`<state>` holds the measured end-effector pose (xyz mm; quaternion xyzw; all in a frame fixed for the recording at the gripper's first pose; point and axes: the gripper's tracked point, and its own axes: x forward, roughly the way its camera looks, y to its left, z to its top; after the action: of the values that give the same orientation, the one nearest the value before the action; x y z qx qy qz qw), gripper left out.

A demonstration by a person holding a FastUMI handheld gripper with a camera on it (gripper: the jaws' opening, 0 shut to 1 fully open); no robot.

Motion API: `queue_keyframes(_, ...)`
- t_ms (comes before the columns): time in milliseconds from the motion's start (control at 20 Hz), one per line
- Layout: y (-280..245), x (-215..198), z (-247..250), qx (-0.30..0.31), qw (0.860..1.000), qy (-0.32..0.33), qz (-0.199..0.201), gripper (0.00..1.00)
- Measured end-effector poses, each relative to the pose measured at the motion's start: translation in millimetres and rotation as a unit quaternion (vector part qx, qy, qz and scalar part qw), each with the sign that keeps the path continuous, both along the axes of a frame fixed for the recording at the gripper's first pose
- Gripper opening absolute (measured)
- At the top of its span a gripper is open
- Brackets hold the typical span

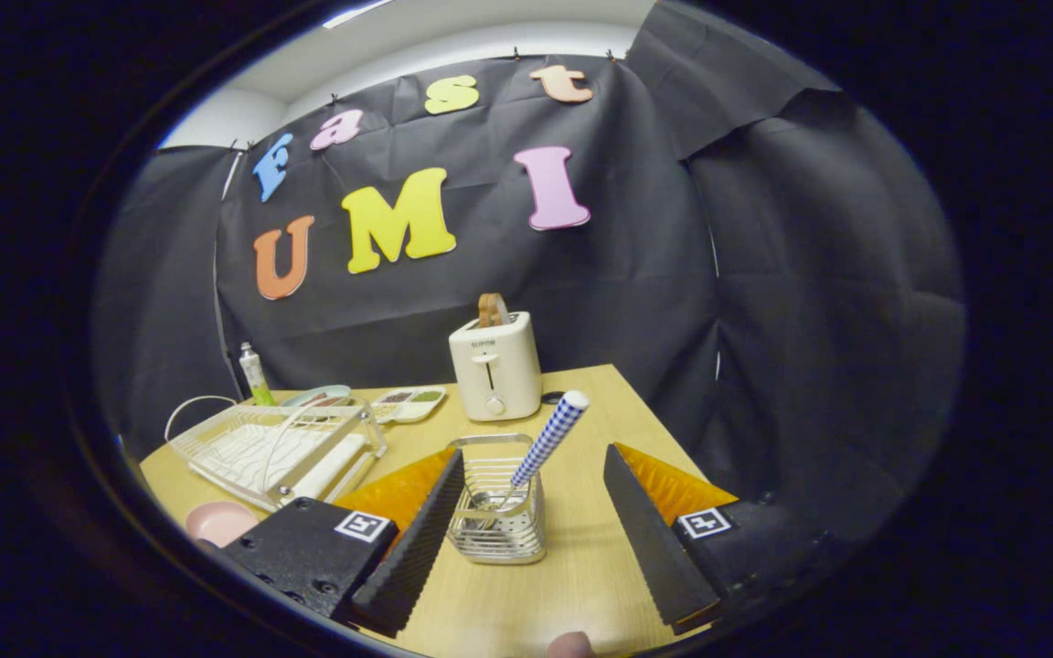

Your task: Take the plate from the dish rack, then take the spoon from the basket and place it into the plate.

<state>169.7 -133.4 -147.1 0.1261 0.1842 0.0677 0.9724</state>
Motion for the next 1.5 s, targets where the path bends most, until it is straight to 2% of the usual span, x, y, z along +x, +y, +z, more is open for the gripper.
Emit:
queue_keyframes(100,-4,14,-1,0.012,1.0,0.002,0.002,0.93)
queue_keyframes(300,3,29,-4,0.021,1.0,0.013,0.017,0.75)
queue_keyframes(450,10,30,-2,0.02,0.999,0.016,0.026,0.49)
queue_keyframes(600,15,26,6,0.019,0.999,0.014,0.03,0.32)
queue_keyframes(750,24,22,12,0.028,0.999,0.019,0.04,0.21)
queue_keyframes(900,29,20,16,0.027,0.999,0.02,0.038,0.16)
queue_keyframes(1200,13,13,45,-0.014,1.0,-0.009,-0.005,0.1)
queue_keyframes(1400,0,4,96,-0.034,0.996,-0.06,-0.05,0.1)
queue_keyframes(1500,7,-12,124,-0.039,0.993,-0.091,-0.057,0.1)
